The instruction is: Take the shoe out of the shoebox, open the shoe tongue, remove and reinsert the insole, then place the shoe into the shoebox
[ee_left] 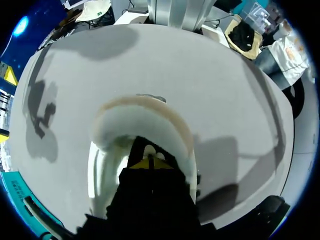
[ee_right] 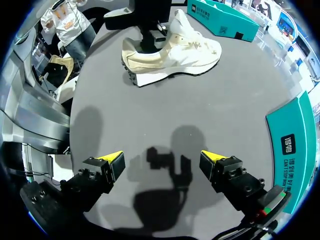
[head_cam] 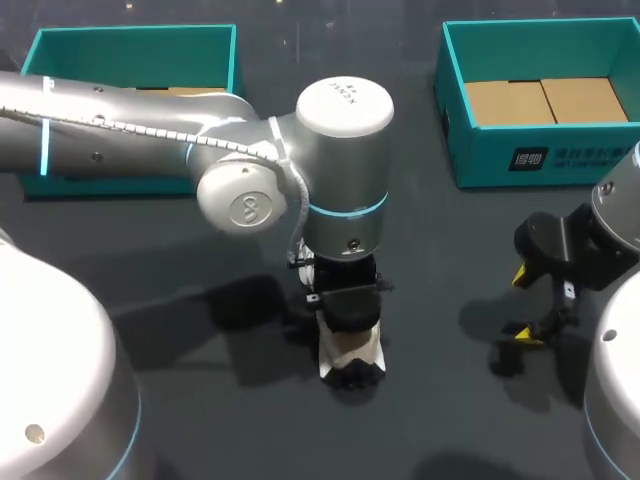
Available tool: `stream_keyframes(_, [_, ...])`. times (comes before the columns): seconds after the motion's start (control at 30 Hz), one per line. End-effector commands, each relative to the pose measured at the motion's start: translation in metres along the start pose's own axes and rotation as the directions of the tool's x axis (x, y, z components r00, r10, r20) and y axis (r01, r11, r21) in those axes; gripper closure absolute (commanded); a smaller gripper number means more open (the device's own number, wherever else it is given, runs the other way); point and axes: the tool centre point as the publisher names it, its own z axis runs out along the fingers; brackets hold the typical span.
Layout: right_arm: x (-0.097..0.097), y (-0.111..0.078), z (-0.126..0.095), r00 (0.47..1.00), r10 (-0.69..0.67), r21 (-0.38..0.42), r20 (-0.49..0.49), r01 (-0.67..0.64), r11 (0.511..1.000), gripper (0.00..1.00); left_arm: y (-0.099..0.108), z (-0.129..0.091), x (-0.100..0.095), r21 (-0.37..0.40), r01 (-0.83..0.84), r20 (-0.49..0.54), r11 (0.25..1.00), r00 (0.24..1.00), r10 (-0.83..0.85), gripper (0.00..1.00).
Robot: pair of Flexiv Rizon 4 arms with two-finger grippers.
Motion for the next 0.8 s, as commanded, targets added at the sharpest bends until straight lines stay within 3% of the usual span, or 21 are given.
stream_keyframes(0.03, [0.002,-0.001,0.000,1.000,-0.001,0.000,0.004,0.001,1.000,0.00,0.000,-0.002,-0.001,0.005,-0.007,0.044,1.000,0.999,0.007,1.00])
stream_keyframes(0.17, [0.002,-0.001,0.000,1.000,-0.001,0.000,0.004,0.001,1.000,0.00,-0.009,-0.022,-0.003,0.008,-0.031,0.092,0.999,0.995,0.030,1.00])
stream_keyframes(0.33, [0.002,-0.001,0.000,1.000,-0.001,0.000,0.004,0.001,1.000,0.00,-0.026,-0.032,-0.005,0.041,-0.081,0.103,0.996,0.992,0.076,1.00])
stream_keyframes(0.63, [0.002,-0.001,0.000,1.000,-0.001,0.000,0.004,0.001,1.000,0.00,-0.012,0.007,-0.012,0.038,-0.032,0.008,0.999,0.999,0.032,1.00])
stream_keyframes(0.8, [0.002,-0.001,0.000,1.000,-0.001,0.000,0.004,0.001,1.000,0.00,0.003,0.014,-0.012,-0.024,0.011,0.004,1.000,1.000,-0.010,1.00])
